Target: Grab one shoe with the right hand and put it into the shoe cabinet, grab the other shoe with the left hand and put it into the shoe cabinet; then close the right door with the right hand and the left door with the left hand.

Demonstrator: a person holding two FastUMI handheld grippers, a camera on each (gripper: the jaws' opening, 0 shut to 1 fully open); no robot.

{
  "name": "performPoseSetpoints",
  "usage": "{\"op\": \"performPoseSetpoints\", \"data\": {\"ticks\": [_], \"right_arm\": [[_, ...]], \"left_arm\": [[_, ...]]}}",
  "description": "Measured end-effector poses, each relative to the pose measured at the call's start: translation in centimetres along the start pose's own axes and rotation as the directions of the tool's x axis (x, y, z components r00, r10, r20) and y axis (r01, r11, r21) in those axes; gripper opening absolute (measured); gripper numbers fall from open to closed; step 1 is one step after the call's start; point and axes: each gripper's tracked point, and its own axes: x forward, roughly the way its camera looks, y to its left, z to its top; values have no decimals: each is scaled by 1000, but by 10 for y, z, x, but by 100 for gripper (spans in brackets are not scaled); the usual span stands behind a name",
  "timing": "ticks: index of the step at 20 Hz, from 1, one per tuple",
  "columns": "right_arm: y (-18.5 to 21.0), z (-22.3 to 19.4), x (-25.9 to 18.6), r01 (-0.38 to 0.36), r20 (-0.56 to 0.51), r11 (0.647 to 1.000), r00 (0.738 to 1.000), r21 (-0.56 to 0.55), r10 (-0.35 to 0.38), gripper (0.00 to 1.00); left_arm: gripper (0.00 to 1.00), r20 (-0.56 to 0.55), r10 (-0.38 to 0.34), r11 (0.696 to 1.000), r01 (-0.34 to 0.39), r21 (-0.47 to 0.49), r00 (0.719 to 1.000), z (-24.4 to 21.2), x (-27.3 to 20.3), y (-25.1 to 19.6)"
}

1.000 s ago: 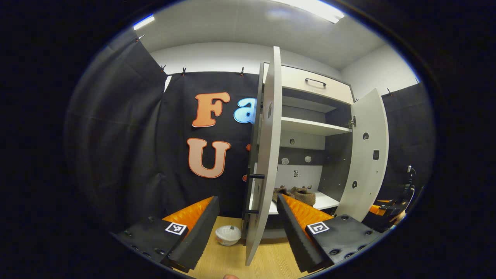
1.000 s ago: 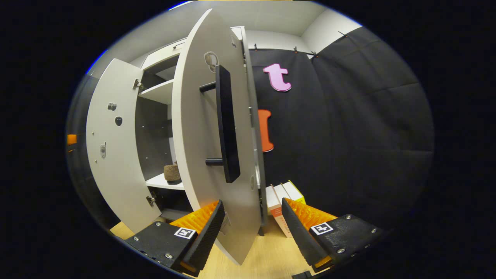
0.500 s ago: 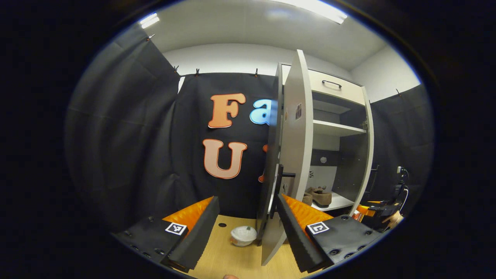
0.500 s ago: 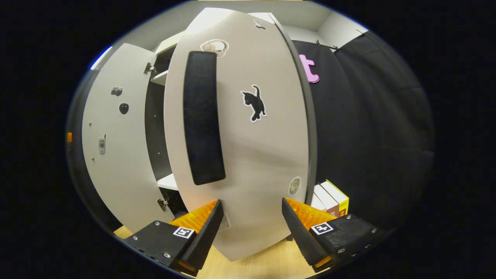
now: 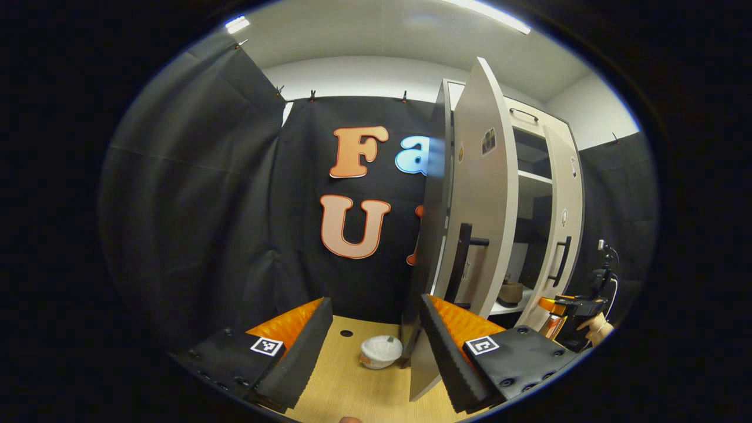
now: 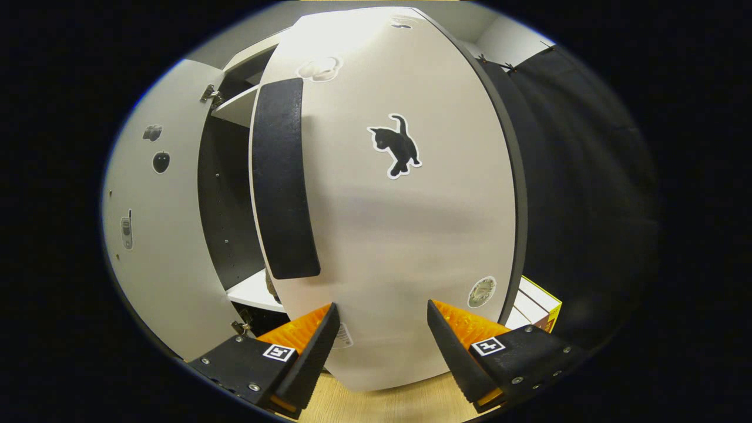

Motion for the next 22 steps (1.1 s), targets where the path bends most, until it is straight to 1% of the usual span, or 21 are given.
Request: {"op": "performPoseSetpoints", "data": {"ticks": [1, 3, 5, 6, 7, 9, 12, 15, 19, 20, 21, 22], "right_arm": [[0, 0, 1, 4, -1, 1000, 1000, -6, -4, 93], [4, 3, 2, 12, -3, 1000, 1000, -21, -12, 93], [7, 5, 0, 18, -9, 999, 1000, -42, -19, 93], [7, 8, -1, 22, -7, 999, 1000, -48, -22, 93], [7, 14, -4, 28, 3, 998, 1000, -49, -27, 93], [2, 28, -13, 41, 21, 998, 999, -47, -40, 93], [-11, 38, -48, 53, 28, 997, 998, -58, -51, 93], [-19, 55, -88, 65, 47, 995, 997, -77, -61, 93], [-22, 87, -140, 81, 85, 990, 994, -119, -71, 93], [-21, 97, -155, 82, 95, 989, 993, -121, -71, 93], [-21, 108, -168, 82, 107, 990, 992, -119, -70, 93], [-23, 118, -182, 83, 120, 990, 990, -115, -69, 93]], "left_arm": [[99, -6, -8, 1000, 8, 4, 1000, -5, 4, -1], [95, -11, -24, 1000, 24, 9, 1000, -17, 9, -5], [99, -27, -41, 999, 41, 3, 999, -32, 16, -11], [94, -36, -50, 999, 50, -2, 998, -40, 20, -15], [97, -44, -57, 998, 57, -6, 997, -46, 22, -18], [99, -56, -65, 998, 65, -9, 996, -62, 27, -21], [95, -75, -72, 997, 72, -13, 995, -82, 33, -21], [97, -103, -85, 996, 84, -23, 991, -102, 42, -26], [97, -110, -119, 993, 116, -34, 987, -114, 44, -42], [97, -111, -130, 991, 126, -41, 985, -116, 46, -48], [95, -108, -144, 989, 139, -50, 984, -117, 45, -52], [95, -105, -142, 989, 138, -48, 984, -118, 43, -54]]}}
